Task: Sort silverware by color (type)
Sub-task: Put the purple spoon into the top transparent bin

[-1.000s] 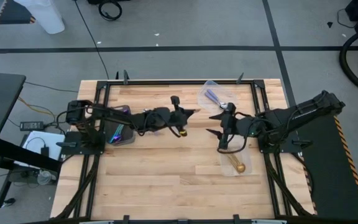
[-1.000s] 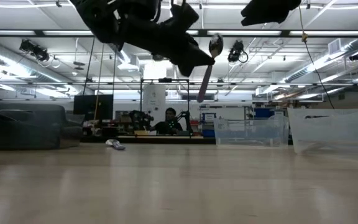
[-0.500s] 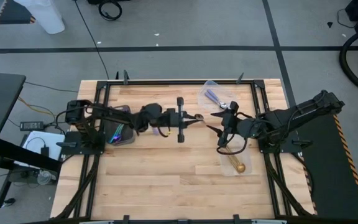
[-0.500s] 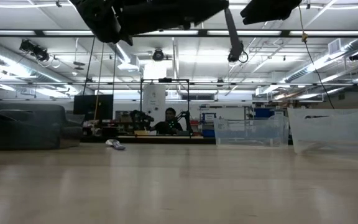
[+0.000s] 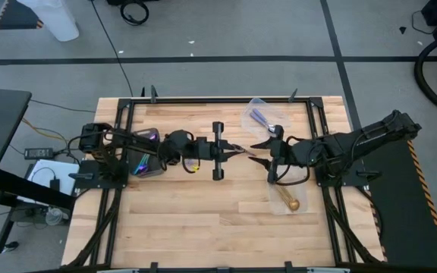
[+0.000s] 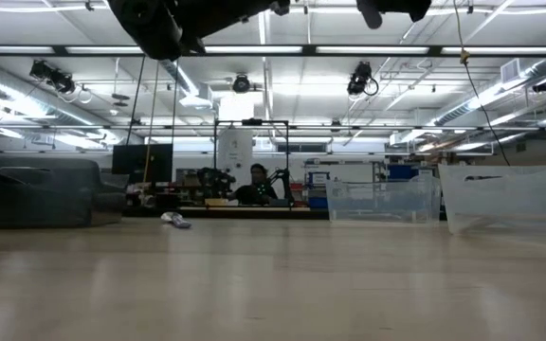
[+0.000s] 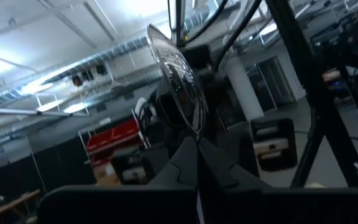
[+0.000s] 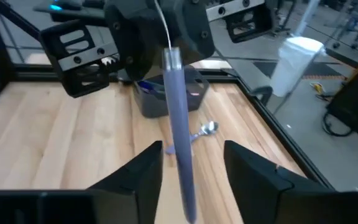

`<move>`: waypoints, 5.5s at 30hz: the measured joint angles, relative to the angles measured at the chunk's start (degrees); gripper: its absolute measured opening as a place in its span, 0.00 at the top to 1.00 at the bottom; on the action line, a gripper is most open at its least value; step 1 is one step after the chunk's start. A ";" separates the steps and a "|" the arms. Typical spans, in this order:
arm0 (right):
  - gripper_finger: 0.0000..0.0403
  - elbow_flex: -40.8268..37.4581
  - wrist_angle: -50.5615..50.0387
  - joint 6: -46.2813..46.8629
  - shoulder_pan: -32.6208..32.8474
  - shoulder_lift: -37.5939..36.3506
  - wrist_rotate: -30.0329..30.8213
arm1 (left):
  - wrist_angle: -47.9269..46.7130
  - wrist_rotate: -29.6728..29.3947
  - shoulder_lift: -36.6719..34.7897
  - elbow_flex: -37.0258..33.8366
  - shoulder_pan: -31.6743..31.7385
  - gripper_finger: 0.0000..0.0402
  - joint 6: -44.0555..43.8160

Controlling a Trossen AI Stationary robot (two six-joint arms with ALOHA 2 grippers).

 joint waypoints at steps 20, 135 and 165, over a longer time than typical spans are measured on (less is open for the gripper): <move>0.91 -0.18 0.84 0.22 -2.37 0.02 -7.41 | -1.50 -3.00 -0.28 0.09 -0.41 0.85 -4.04; 0.71 3.49 -35.34 12.83 -42.55 9.05 -24.04 | -111.08 -19.33 4.76 3.06 16.26 0.87 42.02; 0.62 3.49 -25.23 17.66 -31.69 8.36 -28.61 | -82.78 -41.52 -2.23 4.85 1.19 0.90 35.80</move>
